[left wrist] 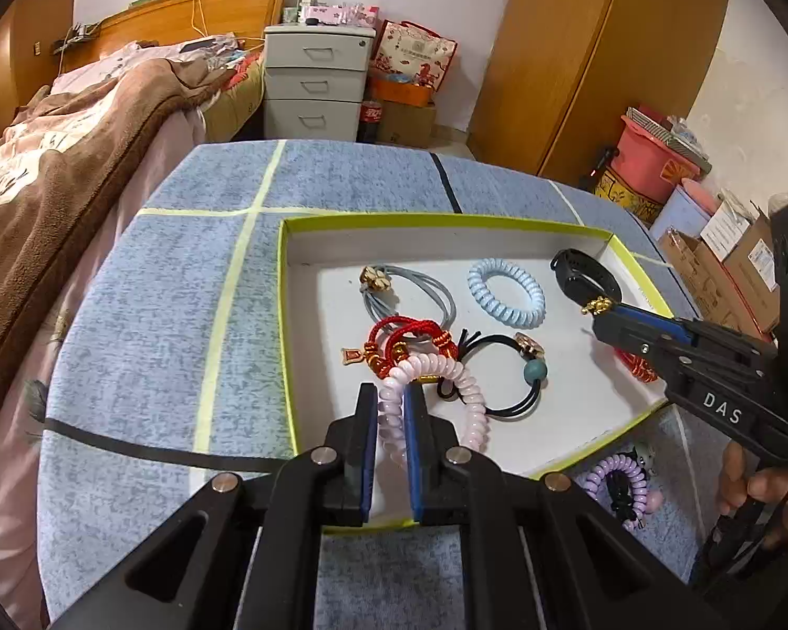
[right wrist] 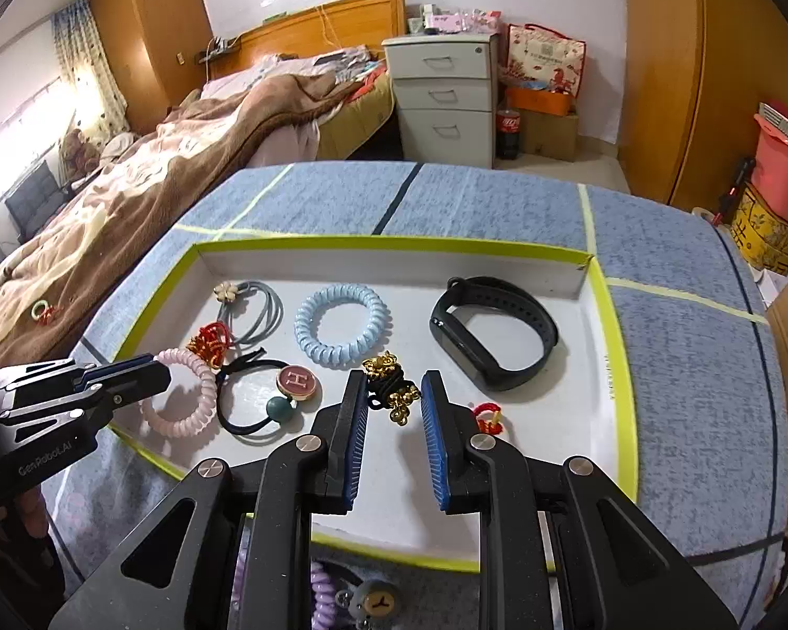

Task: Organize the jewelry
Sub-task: 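Lower the pink coil and gold charm into the box and open both tools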

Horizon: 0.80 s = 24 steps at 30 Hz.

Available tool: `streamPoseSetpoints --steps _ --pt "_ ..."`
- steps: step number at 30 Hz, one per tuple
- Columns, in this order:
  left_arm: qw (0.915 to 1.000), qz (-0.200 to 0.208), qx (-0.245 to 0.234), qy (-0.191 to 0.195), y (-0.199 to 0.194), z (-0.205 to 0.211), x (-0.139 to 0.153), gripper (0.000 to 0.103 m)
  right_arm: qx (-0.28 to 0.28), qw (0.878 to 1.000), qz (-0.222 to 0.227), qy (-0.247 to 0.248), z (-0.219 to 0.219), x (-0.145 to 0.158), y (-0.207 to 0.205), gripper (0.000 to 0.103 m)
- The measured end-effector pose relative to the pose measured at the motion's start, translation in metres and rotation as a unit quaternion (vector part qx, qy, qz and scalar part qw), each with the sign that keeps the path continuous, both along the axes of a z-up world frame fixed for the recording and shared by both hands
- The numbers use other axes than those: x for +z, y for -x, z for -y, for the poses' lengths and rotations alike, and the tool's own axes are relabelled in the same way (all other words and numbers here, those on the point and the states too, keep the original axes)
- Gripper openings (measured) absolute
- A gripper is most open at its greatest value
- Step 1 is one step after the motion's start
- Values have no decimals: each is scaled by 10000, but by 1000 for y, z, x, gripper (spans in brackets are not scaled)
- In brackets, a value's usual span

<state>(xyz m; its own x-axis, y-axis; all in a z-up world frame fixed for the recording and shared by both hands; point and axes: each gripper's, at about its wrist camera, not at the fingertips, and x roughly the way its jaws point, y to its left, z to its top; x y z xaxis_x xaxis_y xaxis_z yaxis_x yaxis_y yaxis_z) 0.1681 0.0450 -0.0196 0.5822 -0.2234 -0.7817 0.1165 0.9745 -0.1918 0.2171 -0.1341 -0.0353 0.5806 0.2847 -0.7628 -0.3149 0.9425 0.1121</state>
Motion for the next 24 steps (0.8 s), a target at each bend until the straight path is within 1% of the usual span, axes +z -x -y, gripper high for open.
streamPoseSetpoints --steps 8,12,24 --pt "10000 -29 -38 32 -4 1 -2 11 -13 9998 -66 163 -1 -8 -4 22" --pt "9999 -76 -74 82 -5 2 -5 11 -16 9998 -89 191 -2 -10 -7 22" --pt "9999 -86 -84 65 -6 3 -4 12 -19 9995 -135 278 -4 -14 -9 22"
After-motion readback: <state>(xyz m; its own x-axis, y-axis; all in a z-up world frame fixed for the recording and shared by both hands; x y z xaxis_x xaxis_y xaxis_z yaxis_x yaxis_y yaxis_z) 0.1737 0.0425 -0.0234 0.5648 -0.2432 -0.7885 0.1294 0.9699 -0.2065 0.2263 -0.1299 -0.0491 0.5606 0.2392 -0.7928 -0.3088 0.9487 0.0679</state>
